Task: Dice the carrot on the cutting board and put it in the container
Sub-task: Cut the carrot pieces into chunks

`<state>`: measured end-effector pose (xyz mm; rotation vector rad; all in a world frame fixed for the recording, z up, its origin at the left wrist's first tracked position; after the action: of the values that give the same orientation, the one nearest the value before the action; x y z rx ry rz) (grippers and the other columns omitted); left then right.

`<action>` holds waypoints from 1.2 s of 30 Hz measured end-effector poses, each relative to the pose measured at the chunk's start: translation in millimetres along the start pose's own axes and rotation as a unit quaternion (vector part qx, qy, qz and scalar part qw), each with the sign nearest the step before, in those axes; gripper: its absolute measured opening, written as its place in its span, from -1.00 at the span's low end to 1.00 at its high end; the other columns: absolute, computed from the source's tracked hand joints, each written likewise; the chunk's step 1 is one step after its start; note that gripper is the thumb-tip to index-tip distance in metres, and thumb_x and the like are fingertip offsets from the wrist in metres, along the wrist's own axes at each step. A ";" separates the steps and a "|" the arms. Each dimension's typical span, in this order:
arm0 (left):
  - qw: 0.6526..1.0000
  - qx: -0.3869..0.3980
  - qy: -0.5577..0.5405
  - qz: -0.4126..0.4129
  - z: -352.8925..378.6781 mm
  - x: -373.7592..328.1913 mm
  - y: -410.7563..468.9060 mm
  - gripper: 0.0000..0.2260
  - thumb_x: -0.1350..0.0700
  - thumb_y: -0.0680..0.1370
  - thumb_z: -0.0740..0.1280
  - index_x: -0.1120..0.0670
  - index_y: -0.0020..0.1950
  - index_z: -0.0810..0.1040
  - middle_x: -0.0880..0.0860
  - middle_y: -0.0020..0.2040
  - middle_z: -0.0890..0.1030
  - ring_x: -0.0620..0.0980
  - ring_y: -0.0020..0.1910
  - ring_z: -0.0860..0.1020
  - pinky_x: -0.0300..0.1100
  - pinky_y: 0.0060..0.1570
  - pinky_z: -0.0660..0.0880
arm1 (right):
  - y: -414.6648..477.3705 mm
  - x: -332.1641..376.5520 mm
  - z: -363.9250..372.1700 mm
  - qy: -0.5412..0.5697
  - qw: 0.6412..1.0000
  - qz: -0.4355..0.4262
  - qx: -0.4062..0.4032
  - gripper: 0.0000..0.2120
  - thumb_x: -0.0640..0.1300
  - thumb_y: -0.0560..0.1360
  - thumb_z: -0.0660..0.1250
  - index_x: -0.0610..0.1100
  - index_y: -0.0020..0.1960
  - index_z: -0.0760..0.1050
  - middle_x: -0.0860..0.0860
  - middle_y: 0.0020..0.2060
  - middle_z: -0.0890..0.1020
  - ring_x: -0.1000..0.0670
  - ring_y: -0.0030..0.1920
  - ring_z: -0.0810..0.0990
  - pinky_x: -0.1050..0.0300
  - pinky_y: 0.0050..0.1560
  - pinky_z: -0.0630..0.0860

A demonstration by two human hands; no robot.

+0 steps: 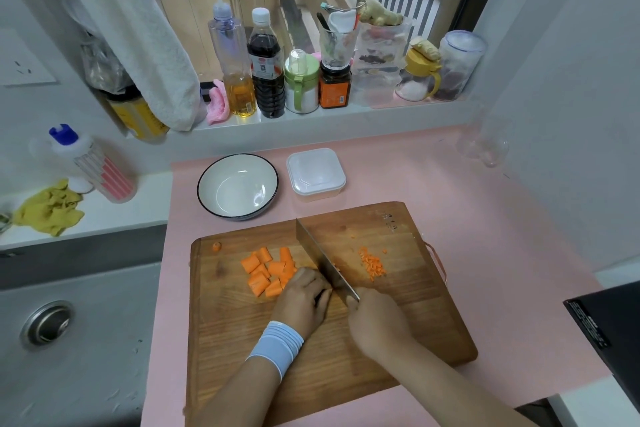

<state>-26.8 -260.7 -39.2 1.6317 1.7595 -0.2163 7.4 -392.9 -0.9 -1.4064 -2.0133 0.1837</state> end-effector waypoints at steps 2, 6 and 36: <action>1.000 0.000 0.004 -0.004 0.8 1.0 0.1 -0.97 0.21 0.50 0.41 0.11 -0.14 0.63 -0.02 -0.14 0.56 -0.05 -0.05 0.49 -0.34 0.04 0.42 | 4.5 1.6 -1.2 0.006 1.000 0.002 0.003 -0.75 0.02 0.68 0.09 0.04 -0.05 0.51 0.09 -0.17 0.60 -0.01 -0.13 0.58 0.09 -0.18 0.45; 0.999 0.017 0.035 -0.005 3.6 0.0 5.9 -0.97 0.18 0.51 0.40 0.08 -0.13 0.60 -0.03 -0.15 0.53 -0.05 -0.07 0.47 -0.22 -0.04 0.47 | 12.2 -6.7 -7.5 0.051 0.998 0.008 0.026 -0.70 0.03 0.68 0.12 0.00 -0.14 0.51 0.06 -0.24 0.59 0.02 -0.23 0.55 0.11 -0.26 0.43; 0.900 -0.047 -0.089 -0.425 -13.6 21.1 52.1 -0.73 0.37 0.49 0.15 0.03 -0.12 0.52 0.01 -0.13 0.60 0.04 -0.08 0.54 -0.28 -0.05 0.34 | 34.8 -60.3 -81.8 -0.025 0.994 -0.093 -0.053 -0.72 0.04 0.66 0.12 0.02 0.03 0.59 0.07 -0.18 0.63 0.00 -0.14 0.60 0.08 -0.11 0.55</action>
<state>17.2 -226.4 -24.2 0.6519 2.1844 -0.6435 94.8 -451.9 19.4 -1.2781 -2.2103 0.0313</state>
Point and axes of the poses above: each hand's wrist, its own y-axis towards the middle knuckle, its own z-axis out of the palm, x = y × z, the point moved 9 cm from there along y, towards the middle knuckle
